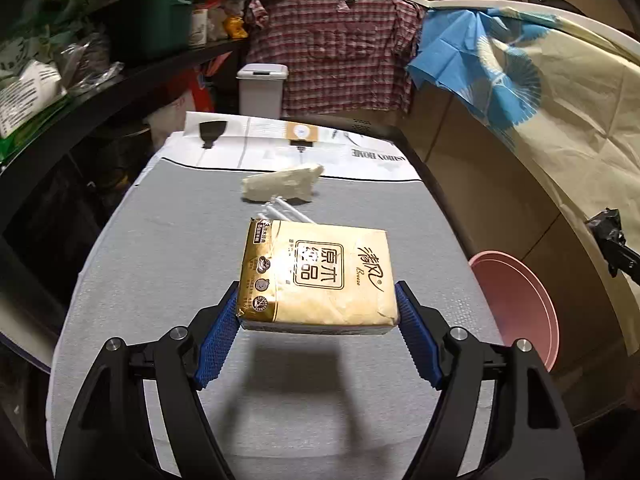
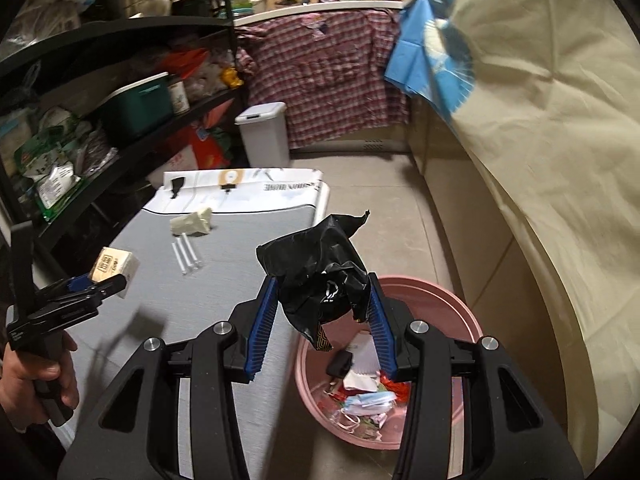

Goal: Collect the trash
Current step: 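Lift the tissue pack and black bag and carry them toward the pink bucket, then open both tools over the pink bucket to drop the tissue pack and black bag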

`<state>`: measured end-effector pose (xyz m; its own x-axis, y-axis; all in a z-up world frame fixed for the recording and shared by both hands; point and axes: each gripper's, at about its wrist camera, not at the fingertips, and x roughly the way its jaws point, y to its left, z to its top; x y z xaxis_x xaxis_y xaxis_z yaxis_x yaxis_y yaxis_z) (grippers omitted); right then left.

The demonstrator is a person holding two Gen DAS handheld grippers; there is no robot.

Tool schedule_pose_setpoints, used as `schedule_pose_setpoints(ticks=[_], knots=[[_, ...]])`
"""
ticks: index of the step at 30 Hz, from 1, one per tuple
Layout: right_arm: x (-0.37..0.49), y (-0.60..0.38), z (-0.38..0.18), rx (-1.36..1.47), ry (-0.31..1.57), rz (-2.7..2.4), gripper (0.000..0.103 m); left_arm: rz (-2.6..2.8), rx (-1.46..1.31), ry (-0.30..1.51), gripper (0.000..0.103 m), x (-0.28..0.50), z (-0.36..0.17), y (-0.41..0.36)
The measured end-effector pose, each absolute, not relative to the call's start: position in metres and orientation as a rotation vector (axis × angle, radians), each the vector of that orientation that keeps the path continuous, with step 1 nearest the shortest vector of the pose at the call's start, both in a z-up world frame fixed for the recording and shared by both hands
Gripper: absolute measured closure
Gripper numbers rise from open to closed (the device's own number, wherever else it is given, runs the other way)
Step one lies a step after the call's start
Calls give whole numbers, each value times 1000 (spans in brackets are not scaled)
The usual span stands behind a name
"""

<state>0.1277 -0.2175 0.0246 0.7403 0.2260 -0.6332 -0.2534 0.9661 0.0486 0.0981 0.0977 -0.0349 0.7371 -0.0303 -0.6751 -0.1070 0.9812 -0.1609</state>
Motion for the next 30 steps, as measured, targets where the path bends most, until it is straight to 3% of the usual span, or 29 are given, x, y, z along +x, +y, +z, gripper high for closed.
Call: schedule_pose_setpoints(ticks=[30], knots=[[141,-278,8,61,730,133,58,-97,-151,759,31,130,-36,-3]])
